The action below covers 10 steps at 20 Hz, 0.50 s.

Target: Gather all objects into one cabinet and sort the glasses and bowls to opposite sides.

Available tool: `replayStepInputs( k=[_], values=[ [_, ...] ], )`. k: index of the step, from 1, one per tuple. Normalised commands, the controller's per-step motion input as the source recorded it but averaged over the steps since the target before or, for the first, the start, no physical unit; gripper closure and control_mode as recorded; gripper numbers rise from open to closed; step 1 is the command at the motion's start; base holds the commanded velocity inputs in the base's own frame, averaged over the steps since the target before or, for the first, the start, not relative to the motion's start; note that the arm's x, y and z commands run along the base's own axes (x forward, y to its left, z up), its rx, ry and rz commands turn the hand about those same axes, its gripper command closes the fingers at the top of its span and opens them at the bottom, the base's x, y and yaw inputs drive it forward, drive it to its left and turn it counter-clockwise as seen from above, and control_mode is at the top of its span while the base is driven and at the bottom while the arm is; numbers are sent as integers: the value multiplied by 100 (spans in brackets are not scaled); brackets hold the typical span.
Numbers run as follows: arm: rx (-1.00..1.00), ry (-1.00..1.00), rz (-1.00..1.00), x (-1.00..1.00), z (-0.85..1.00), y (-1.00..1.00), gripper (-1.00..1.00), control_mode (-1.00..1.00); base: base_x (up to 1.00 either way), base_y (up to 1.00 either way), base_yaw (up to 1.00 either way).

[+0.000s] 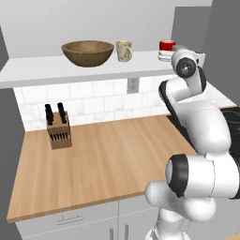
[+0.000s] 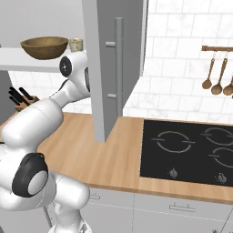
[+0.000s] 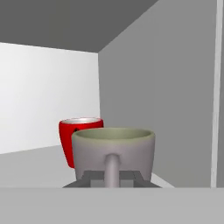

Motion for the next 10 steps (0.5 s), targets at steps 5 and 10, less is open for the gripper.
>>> replayStepInputs(
  k=[5,10],
  values=[
    [0,0,0,21,-10,-4,100,-100,0,0,0],
    [0,0,0,16,-4,-5,100,-100,0,0,0]
  ],
)
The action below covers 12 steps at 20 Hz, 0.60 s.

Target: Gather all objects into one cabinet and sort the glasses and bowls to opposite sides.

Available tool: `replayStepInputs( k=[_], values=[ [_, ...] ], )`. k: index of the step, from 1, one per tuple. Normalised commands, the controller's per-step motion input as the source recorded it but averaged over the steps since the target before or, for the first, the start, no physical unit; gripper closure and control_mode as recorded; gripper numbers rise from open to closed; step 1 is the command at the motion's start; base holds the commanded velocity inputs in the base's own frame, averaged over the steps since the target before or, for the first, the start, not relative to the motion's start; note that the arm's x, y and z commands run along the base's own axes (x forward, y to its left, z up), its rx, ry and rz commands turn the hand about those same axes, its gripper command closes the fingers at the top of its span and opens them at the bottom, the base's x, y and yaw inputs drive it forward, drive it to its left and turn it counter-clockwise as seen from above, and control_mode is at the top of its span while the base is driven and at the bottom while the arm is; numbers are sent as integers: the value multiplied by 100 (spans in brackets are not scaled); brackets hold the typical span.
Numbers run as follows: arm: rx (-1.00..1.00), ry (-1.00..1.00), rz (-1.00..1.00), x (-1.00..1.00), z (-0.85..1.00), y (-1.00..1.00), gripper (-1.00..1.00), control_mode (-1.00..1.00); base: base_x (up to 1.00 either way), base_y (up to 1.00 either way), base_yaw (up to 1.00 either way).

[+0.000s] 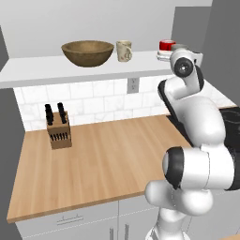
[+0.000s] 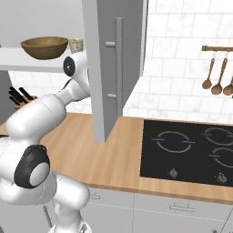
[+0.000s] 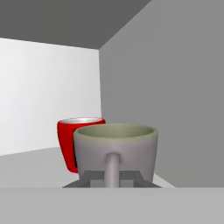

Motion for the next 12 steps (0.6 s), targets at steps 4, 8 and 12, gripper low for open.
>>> replayStepInputs(
  k=[4,8,12],
  values=[
    [0,0,0,6,0,0,-100,-100,0,0,0],
    [0,0,0,0,0,0,-100,-100,0,0,0],
    [0,0,0,0,0,0,-100,-100,0,0,0]
  ],
)
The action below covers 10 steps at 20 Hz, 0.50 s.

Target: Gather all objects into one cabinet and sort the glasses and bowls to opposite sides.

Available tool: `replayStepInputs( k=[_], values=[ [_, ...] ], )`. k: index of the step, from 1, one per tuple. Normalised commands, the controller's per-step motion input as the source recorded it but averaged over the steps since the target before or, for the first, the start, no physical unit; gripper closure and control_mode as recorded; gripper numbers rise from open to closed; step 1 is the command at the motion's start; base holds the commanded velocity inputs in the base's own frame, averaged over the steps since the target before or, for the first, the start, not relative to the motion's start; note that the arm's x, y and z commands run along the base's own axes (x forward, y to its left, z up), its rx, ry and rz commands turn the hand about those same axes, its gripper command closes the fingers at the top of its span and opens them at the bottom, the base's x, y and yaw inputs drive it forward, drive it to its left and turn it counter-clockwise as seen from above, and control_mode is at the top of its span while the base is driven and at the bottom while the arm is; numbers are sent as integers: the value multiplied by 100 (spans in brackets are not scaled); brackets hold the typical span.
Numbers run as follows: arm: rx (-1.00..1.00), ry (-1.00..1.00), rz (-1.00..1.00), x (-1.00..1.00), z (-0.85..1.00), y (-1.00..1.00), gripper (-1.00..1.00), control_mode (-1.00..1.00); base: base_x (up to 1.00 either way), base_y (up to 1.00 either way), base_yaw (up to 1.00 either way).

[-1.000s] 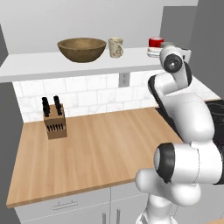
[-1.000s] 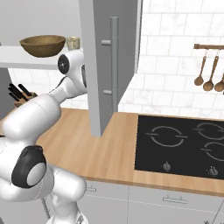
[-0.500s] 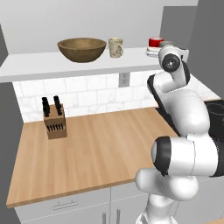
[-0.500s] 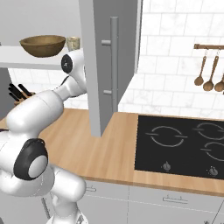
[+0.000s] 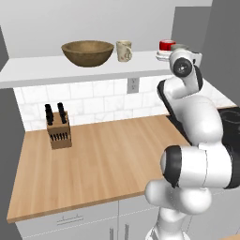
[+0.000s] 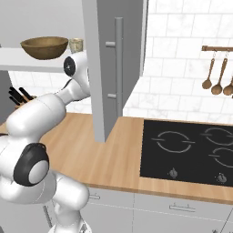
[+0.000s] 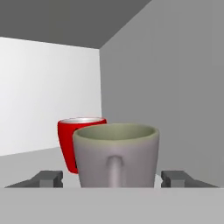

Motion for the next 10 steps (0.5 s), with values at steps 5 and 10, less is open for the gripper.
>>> replayStepInputs(
  k=[5,10],
  values=[
    [0,0,1,-15,0,38,-100,-100,0,0,0],
    [0,0,1,-34,0,61,-100,-100,0,0,0]
  ],
)
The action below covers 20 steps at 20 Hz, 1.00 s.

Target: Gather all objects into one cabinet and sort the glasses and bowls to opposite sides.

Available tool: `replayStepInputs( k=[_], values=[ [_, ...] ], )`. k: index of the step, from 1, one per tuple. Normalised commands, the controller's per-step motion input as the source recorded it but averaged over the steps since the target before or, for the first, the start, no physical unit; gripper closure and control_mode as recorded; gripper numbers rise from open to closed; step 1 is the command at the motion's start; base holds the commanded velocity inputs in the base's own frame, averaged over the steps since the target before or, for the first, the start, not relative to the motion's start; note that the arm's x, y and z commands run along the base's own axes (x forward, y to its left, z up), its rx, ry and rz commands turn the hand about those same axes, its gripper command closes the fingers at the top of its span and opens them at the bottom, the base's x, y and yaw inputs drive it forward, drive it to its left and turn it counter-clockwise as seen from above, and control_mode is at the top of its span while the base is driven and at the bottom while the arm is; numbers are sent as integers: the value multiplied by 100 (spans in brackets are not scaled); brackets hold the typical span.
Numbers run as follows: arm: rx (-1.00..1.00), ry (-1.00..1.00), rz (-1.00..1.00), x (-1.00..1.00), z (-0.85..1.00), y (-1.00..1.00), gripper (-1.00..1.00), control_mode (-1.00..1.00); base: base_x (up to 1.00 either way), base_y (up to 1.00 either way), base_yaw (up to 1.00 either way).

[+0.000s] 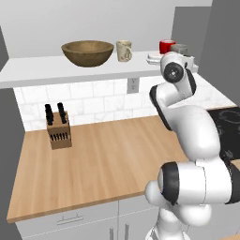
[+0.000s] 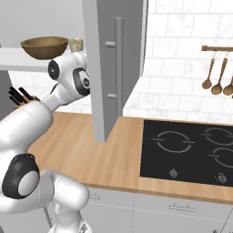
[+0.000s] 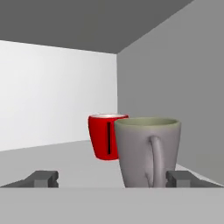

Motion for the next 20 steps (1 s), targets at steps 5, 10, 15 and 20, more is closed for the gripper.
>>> replayStepInputs(
  k=[5,10,15,20],
  values=[
    [1,3,1,-51,7,47,-100,-100,0,0,0],
    [6,14,6,-54,35,18,-100,-100,0,0,0],
    [7,24,11,-51,29,10,-100,-100,0,0,0],
    [6,28,13,-55,8,20,-100,-100,0,0,0]
  ],
)
